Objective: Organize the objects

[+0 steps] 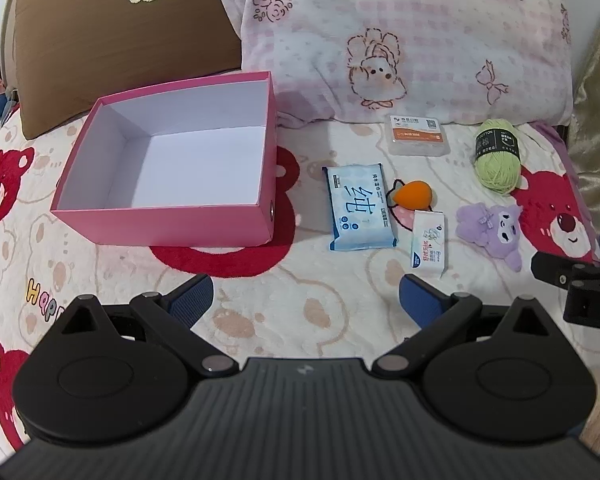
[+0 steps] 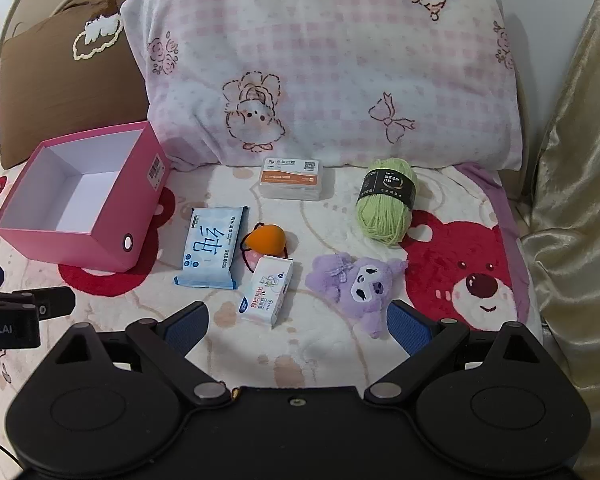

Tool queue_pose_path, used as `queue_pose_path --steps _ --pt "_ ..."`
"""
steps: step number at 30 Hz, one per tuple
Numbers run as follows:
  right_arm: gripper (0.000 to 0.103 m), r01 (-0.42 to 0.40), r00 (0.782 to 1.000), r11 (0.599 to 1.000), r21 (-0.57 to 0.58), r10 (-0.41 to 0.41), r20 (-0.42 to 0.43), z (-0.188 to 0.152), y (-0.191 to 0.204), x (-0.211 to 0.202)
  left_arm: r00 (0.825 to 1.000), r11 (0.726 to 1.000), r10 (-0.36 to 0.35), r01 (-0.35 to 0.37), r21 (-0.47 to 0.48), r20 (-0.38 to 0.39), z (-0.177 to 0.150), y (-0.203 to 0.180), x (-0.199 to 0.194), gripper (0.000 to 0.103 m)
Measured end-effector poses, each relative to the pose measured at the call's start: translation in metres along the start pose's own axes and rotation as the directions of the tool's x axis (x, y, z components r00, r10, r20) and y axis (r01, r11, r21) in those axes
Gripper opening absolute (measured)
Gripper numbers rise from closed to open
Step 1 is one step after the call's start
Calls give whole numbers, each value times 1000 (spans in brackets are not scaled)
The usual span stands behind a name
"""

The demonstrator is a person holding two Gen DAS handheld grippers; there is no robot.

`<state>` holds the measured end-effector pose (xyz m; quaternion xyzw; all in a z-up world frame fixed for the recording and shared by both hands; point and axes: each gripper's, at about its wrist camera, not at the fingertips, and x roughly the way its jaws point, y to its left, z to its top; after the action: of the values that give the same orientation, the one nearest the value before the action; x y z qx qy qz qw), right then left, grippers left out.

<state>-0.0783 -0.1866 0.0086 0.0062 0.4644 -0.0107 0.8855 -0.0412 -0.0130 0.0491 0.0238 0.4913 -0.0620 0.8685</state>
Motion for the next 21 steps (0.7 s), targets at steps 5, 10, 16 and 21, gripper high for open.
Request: queue_pose_path --steps 5,10,16,21 --pt "98 3 1000 1000 -10 -3 3 -2 -1 0 1000 1000 -6 6 -3 2 0 -1 0 100" --pt "98 -35 995 999 -27 37 89 -11 -18 -8 998 998 -54 53 15 22 6 -12 -5 100" --pt "98 -66 982 998 -21 68 174 -20 -48 -11 993 994 -103 100 53 57 20 -33 1 99" --pt "98 -101 983 995 9 98 155 -25 -66 5 979 976 -202 201 80 -3 21 -50 28 91"
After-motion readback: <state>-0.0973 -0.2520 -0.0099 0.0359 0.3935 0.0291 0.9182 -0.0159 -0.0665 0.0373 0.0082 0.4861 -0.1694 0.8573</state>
